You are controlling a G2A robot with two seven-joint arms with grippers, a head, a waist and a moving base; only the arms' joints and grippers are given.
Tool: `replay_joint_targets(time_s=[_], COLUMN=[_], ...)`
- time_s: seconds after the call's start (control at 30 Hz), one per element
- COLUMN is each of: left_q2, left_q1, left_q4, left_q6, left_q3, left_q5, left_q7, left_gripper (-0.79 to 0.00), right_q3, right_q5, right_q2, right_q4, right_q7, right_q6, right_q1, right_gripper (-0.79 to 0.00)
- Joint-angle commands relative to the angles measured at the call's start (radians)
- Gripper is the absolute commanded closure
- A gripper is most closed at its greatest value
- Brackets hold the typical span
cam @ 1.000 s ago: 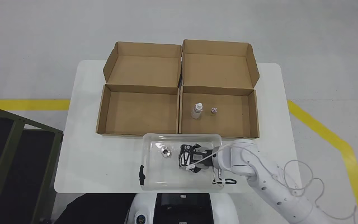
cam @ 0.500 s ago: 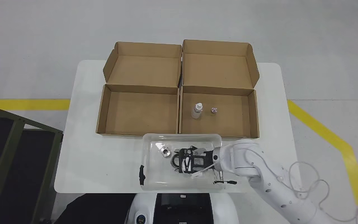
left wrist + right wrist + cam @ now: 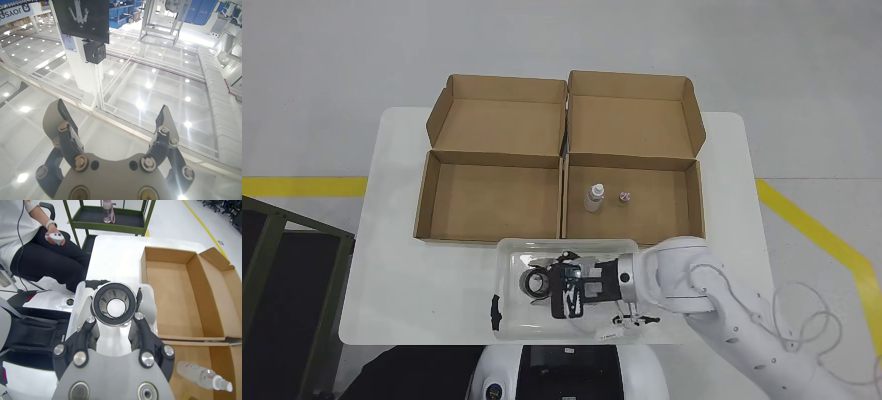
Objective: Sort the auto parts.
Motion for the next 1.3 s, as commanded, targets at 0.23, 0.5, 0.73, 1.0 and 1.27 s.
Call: replay_joint_targets(time_s=[0.23, 0.5, 0.73, 1.0, 1.27], left_q2=[0.0, 0.0, 0.0, 0.0, 0.0], left_q1=[0.0, 0.0, 0.0, 0.0, 0.0], left_q4=[0.0, 0.0, 0.0, 0.0, 0.0], left_q6=[0.0, 0.0, 0.0, 0.0, 0.0], left_q3=[0.0, 0.0, 0.0, 0.0, 0.0], left_q5=[0.0, 0.0, 0.0, 0.0, 0.0], left_q7=[0.0, 0.0, 0.0, 0.0, 0.0], left_gripper=[-0.785, -0.785, -0.785, -0.785, -0.785], right_q3=[0.007, 0.015, 0.076, 0.164, 0.251], right_q5=[0.033, 0.017, 0.023, 0.034, 0.013], right_q2=[-0.027, -0.047, -0.052, -0.048, -0.044], right_q4=[-0.012, 0.015, 0.015, -0.011, -0.039], right_q7=[-0.146, -0.305, -0.429, -0.512, -0.553], right_q6=[0.064, 0.106, 0.119, 0.105, 0.136], right_q1=[0.094, 0.128, 0.133, 0.11, 0.091], right_gripper=[0.0, 0.0, 0.0, 0.0, 0.0])
